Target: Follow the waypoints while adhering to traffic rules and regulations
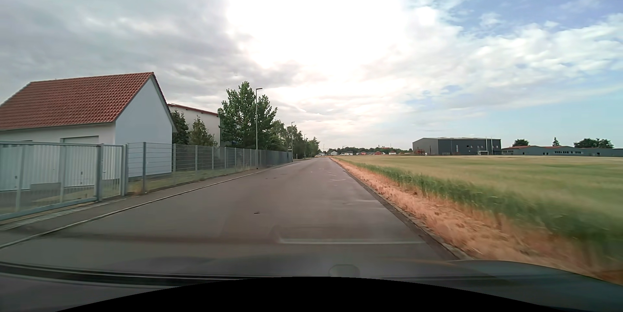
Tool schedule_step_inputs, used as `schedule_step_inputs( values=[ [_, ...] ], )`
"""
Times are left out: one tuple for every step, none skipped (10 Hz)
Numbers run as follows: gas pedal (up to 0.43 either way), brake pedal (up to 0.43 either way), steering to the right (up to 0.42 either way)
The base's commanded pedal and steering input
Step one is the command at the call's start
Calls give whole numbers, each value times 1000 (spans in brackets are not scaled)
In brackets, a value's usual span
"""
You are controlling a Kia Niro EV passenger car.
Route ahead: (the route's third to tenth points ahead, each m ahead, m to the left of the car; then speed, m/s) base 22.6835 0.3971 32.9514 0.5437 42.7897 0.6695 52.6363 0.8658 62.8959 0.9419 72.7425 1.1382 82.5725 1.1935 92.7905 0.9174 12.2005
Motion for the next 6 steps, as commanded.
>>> schedule_step_inputs(
  values=[
    [177,0,3],
    [177,0,3],
    [177,0,3],
    [177,0,3],
    [177,0,3],
    [177,0,3]
  ],
)
